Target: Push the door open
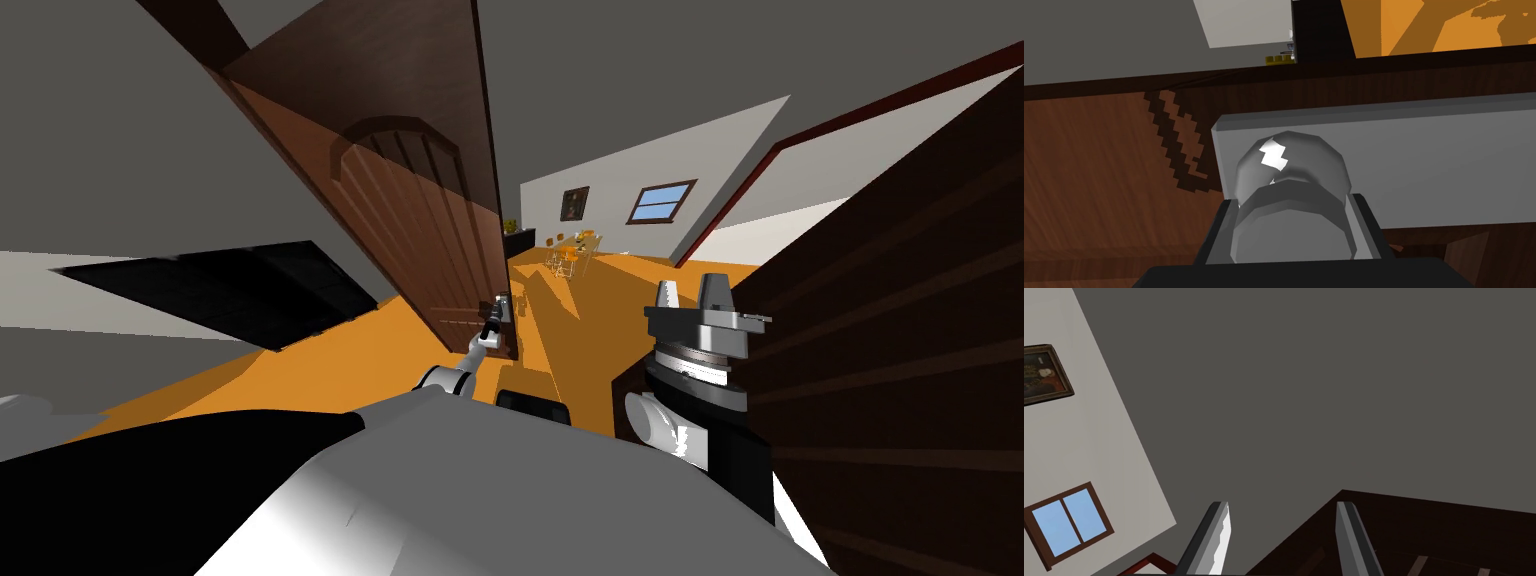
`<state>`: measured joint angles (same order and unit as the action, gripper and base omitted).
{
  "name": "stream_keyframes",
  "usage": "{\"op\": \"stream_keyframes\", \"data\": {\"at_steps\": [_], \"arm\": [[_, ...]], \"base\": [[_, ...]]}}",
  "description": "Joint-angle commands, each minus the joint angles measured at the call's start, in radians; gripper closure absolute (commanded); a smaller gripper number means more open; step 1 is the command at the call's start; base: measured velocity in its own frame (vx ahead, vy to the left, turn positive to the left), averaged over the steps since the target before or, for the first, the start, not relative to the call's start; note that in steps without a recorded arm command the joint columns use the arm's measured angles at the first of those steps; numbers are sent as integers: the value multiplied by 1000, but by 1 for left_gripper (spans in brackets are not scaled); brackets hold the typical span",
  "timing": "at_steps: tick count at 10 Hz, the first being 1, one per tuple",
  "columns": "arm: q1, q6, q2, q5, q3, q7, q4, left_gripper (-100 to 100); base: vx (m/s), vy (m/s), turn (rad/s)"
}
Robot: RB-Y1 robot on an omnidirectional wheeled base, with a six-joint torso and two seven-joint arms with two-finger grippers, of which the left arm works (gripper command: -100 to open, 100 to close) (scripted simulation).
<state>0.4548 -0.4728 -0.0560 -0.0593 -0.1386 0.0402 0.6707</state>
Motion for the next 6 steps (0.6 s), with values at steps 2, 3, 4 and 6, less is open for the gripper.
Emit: {"op": "stream_keyframes", "data": {"at_steps": [2,3,4,6], "arm": [[2,1,-6,-5,-14,10,-2,100],[3,2,-7,-6,-18,12,-3,100],[4,2,-9,-10,-27,18,-4,100],[8,3,-12,-17,-48,33,-6,100]], "base": [[43,-28,34],[147,-83,94],[186,-89,100],[205,-96,86]]}}
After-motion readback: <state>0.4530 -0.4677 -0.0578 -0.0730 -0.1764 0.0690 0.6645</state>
